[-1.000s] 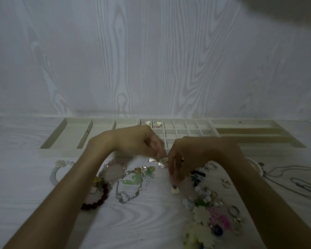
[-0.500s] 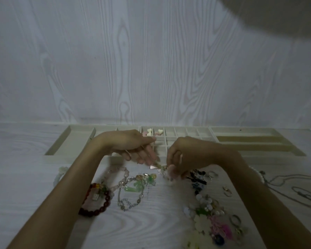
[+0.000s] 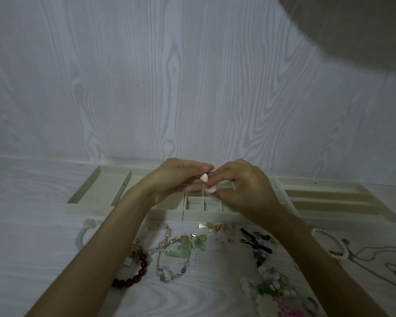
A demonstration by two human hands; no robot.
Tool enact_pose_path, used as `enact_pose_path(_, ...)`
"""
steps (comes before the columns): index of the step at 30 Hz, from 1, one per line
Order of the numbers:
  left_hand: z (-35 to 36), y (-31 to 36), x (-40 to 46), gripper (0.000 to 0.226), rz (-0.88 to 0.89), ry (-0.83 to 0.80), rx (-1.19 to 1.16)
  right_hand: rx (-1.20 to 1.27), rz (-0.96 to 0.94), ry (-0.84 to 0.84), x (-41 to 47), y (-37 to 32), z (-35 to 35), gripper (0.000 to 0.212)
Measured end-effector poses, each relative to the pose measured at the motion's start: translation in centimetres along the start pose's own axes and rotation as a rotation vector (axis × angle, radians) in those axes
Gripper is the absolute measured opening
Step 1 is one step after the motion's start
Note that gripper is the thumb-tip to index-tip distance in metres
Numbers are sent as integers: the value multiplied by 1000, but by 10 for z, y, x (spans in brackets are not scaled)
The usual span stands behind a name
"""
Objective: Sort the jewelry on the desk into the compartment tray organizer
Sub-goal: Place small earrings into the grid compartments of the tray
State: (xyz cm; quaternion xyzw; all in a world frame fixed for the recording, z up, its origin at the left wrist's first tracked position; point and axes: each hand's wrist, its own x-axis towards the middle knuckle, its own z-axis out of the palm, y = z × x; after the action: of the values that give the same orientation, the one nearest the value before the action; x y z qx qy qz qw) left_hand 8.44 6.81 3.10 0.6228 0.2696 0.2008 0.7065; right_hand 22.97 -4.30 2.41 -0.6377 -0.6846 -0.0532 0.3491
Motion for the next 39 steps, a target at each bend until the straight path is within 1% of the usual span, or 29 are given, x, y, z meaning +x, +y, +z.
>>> enact_pose_path(2,0,-1,0,23,1,3,-26,-58,-34,4,-1,1,3,10)
enact_pose_path(5,0,0,2,26,1,-38,-108,-163,-49,99,-1,3,5,12)
enact_pose_path(7,-1,0,3,31,11,-64,-115,-168,-21,153,1,4,4,12)
enact_pose_path(8,-3,-1,3,34,21,-60,-93,-158,1,150,1,5,2,13)
enact_pose_path(9,-3,-2,3,34,38,-41,-60,-141,23,106,1,6,1,14)
enact_pose_path(10,-4,-3,3,33,67,-4,-11,-102,47,23,1,7,-1,17)
enact_pose_path(12,-3,-5,3,36,153,84,110,56,118,-160,1,8,-5,26)
enact_pose_path(13,-3,-5,2,41,186,111,149,162,167,-186,2,9,-7,28)
enact_pose_path(15,-1,-4,2,53,213,122,180,343,251,-81,4,9,-6,23)
enact_pose_path(16,0,-4,2,58,213,121,185,389,264,-22,5,8,-5,21)
enact_pose_path(20,2,-4,3,67,162,110,189,377,175,38,3,3,1,24)
enact_pose_path(22,5,-3,3,64,148,107,188,370,162,76,3,3,2,21)
enact_pose_path(25,6,0,3,47,170,85,153,455,240,133,9,8,-1,14)
enact_pose_path(27,2,6,8,38,191,75,237,521,318,160,17,14,-4,15)
enact_pose_path(30,-3,16,23,32,161,21,413,553,410,114,37,24,-4,18)
enact_pose_path(32,-3,17,34,31,154,1,446,544,467,80,47,29,-1,18)
enact_pose_path(33,-3,15,39,32,160,26,466,547,502,58,51,32,1,20)
enact_pose_path(35,-4,7,50,30,191,133,525,616,583,2,56,38,6,23)
enact_pose_path(37,-6,-1,59,23,208,220,578,711,665,-60,59,43,11,22)
enact_pose_path(39,-8,-6,64,17,207,231,653,679,713,-106,61,48,14,20)
